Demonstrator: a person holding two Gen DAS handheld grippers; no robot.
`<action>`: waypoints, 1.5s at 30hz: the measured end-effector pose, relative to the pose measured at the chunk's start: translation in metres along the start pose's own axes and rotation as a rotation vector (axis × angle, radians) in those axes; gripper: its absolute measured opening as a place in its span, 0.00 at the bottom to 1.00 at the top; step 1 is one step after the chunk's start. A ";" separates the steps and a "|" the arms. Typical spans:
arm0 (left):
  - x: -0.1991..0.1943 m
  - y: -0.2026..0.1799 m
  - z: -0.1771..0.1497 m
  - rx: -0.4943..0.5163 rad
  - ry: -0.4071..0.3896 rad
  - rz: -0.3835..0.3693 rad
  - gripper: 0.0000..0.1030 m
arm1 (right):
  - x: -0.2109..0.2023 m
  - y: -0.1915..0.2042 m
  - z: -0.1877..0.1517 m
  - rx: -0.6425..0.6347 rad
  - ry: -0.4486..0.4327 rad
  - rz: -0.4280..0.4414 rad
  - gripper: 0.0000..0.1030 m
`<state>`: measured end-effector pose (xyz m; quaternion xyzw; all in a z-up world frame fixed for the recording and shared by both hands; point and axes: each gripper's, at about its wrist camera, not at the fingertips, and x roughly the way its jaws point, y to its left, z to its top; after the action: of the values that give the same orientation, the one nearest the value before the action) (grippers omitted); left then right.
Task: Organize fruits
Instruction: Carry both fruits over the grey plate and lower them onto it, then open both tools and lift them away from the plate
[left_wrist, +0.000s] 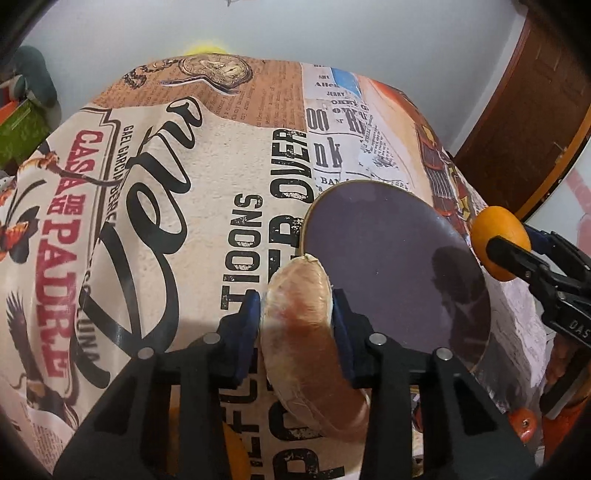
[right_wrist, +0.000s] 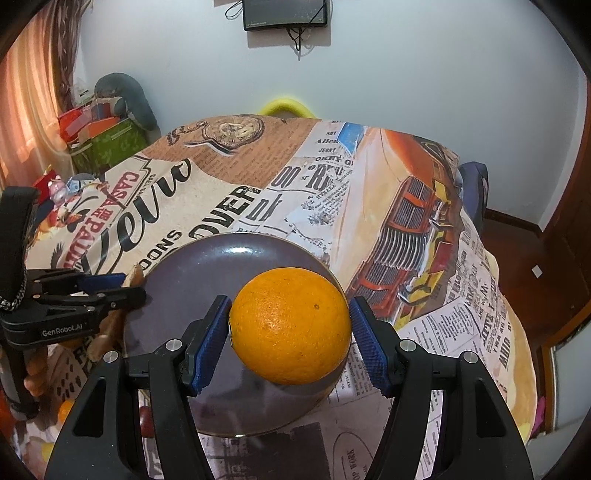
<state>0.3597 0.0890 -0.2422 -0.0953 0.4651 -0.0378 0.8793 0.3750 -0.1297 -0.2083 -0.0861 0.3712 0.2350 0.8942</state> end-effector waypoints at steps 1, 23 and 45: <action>0.000 0.001 0.000 -0.003 0.000 -0.005 0.36 | 0.001 0.000 0.000 -0.001 0.002 -0.002 0.60; -0.028 -0.034 0.046 0.067 -0.129 0.009 0.21 | 0.034 0.005 0.023 -0.048 0.011 -0.017 0.60; -0.011 -0.055 0.043 0.110 -0.049 0.024 0.22 | 0.045 0.006 0.016 -0.056 0.084 -0.027 0.62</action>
<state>0.3903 0.0425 -0.1984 -0.0421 0.4418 -0.0506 0.8947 0.4099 -0.1036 -0.2280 -0.1260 0.4005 0.2294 0.8781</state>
